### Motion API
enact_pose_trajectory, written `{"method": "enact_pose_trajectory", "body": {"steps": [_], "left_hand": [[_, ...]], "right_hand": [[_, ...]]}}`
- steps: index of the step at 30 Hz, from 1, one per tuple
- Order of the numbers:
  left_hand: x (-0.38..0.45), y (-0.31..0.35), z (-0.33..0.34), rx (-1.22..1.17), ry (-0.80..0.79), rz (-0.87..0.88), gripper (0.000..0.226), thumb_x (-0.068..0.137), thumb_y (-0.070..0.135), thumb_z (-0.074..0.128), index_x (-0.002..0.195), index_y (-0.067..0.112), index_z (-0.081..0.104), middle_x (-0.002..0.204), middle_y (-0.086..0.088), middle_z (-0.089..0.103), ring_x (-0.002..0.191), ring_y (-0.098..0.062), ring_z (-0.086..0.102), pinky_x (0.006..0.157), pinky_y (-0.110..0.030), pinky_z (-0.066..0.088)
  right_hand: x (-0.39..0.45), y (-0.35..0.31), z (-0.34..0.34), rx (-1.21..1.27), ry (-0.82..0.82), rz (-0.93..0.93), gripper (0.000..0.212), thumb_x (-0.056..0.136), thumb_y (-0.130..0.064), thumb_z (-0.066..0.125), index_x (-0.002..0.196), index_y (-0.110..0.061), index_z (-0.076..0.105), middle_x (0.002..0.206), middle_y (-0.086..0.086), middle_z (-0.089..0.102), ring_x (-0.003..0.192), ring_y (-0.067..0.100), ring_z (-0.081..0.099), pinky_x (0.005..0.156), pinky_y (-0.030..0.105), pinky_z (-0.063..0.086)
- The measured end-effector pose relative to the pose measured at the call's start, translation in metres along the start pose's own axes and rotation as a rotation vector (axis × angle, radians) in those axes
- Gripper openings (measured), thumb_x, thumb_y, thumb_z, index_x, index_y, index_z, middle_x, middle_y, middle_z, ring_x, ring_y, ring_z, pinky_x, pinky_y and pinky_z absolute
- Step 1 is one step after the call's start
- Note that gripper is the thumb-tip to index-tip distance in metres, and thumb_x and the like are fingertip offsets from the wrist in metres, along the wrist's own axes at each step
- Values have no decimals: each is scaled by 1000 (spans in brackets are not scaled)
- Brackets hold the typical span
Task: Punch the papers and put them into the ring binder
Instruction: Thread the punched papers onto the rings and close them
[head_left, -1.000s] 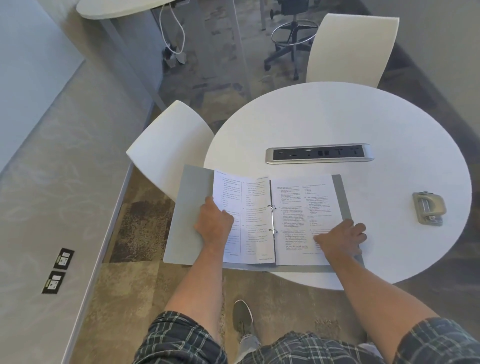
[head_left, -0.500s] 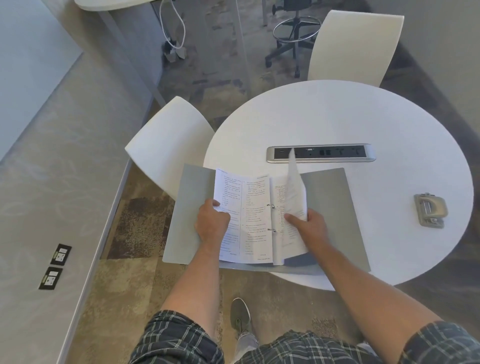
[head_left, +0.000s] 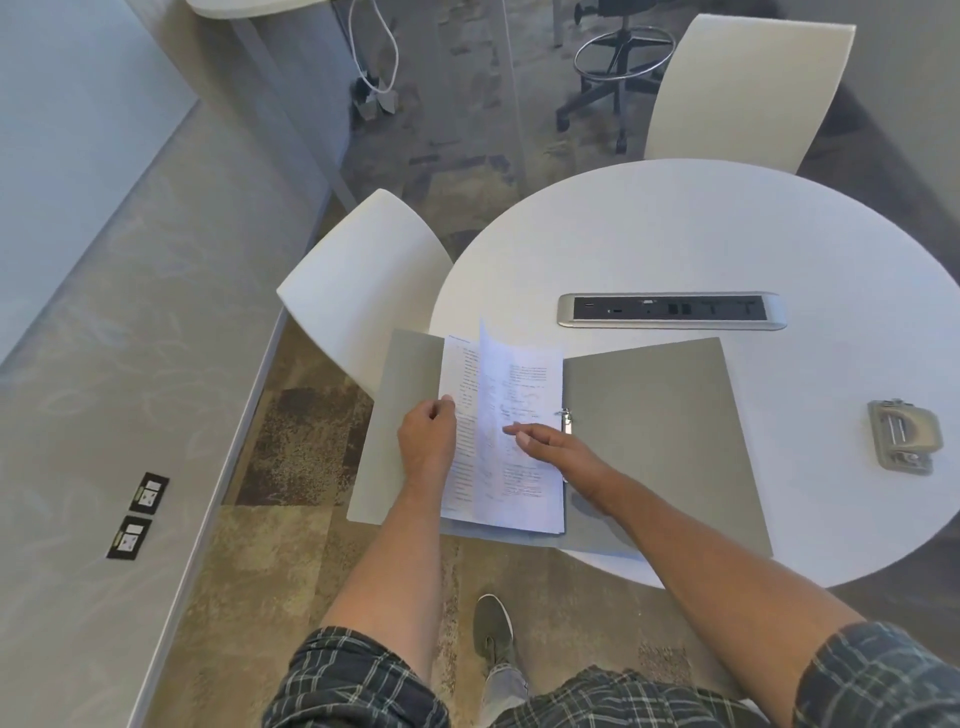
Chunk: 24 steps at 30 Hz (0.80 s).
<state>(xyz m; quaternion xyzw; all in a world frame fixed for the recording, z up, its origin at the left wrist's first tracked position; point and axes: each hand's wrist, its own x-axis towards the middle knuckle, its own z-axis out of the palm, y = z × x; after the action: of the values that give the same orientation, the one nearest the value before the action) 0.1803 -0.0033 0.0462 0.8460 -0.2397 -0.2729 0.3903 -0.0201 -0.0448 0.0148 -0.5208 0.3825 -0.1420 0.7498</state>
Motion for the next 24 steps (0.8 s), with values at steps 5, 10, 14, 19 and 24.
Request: {"method": "enact_pose_trajectory", "body": {"steps": [5, 10, 14, 19, 24], "left_hand": [[-2, -3, 0, -85, -40, -38, 46, 92, 58, 62, 70, 19, 51, 69, 4, 52, 65, -13, 47, 59, -27, 37], [-3, -2, -4, 61, -103, -25, 52, 92, 18, 71, 136, 20, 42, 106, -3, 67, 80, -8, 61, 56, -18, 41], [2, 7, -3, -58, -226, -169, 50, 91, 4, 68, 137, 7, 48, 118, -9, 69, 84, -13, 64, 57, -22, 47], [-3, 19, 4, -69, -560, -176, 29, 89, 22, 67, 111, 4, 71, 110, -17, 76, 92, -32, 71, 76, -32, 53], [-17, 22, 24, -220, -697, -254, 56, 78, 69, 63, 88, 16, 75, 100, -9, 75, 92, -26, 67, 84, -37, 49]], "right_hand": [[7, 24, -13, -489, 156, 36, 60, 94, -43, 68, 150, -30, 48, 167, -7, 23, 149, 15, 31, 119, 33, 27], [6, 38, -26, -855, 34, 118, 66, 93, -40, 69, 151, -18, 48, 171, 0, 6, 153, 18, 24, 122, 33, 24], [6, 34, -29, -790, 55, 122, 63, 91, -37, 72, 148, -17, 53, 171, -2, 10, 146, 18, 36, 114, 29, 32], [2, 34, -35, -569, 113, 124, 69, 88, -45, 75, 148, -22, 50, 164, -7, 31, 138, 15, 46, 110, 29, 34], [-11, 31, -39, -172, 157, 35, 61, 88, -48, 74, 143, -28, 55, 145, -13, 51, 130, 9, 51, 103, 30, 42]]}}
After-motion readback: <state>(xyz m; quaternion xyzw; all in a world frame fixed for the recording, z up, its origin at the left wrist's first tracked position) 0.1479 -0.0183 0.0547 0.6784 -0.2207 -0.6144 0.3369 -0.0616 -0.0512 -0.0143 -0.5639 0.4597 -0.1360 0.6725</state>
